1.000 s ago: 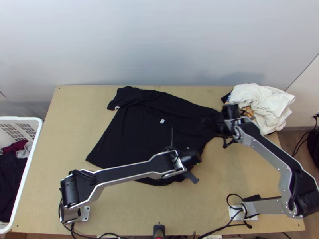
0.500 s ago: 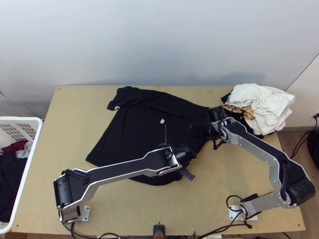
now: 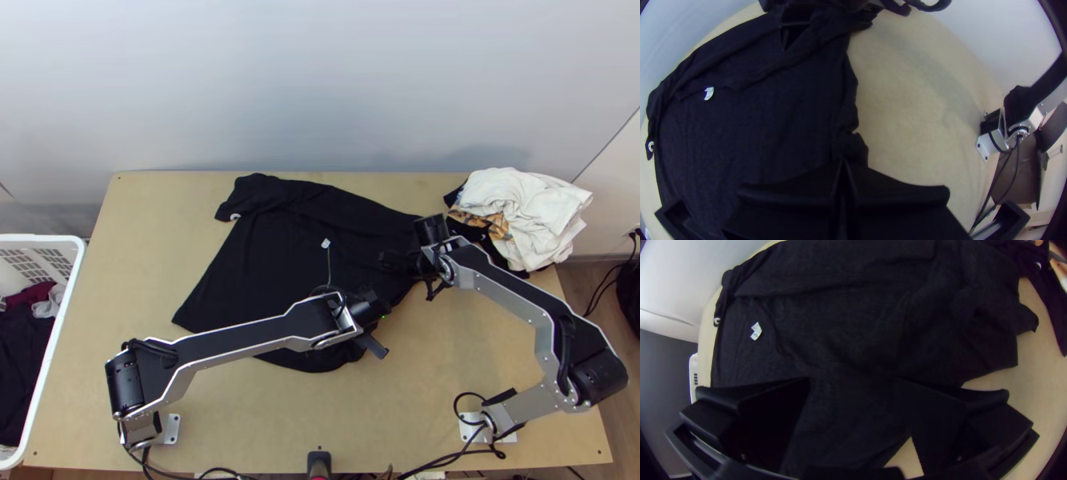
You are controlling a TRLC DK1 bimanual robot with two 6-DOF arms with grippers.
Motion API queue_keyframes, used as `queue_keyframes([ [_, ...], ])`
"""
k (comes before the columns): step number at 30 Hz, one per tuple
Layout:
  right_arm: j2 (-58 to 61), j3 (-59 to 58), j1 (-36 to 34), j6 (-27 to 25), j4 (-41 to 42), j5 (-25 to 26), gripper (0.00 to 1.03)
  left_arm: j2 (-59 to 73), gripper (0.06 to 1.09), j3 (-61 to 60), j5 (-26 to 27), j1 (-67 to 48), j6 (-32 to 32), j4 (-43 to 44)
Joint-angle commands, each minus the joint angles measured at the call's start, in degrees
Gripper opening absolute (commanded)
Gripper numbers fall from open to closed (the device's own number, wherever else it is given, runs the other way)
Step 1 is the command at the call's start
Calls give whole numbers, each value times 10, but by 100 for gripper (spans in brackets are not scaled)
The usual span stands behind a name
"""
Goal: Fold the t-shirt
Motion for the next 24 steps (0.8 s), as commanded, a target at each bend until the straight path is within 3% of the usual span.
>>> queue_keyframes([
  [1, 25, 15, 0, -13, 0, 42, 68, -3, 10, 0, 0, 2, 0, 0],
  [5, 31, 15, -2, -16, 5, 50, 62, -5, 10, -3, 0, 4, 1, 0],
  [8, 39, 16, -3, -20, 14, 57, 47, -6, 10, -5, 0, 5, 1, 0],
  [14, 61, 26, -2, -38, 21, 68, 3, -6, 10, -4, 0, 4, 1, 0],
  [24, 42, 40, -28, -35, 20, 74, 3, -25, 10, -7, 0, 29, 7, -5],
])
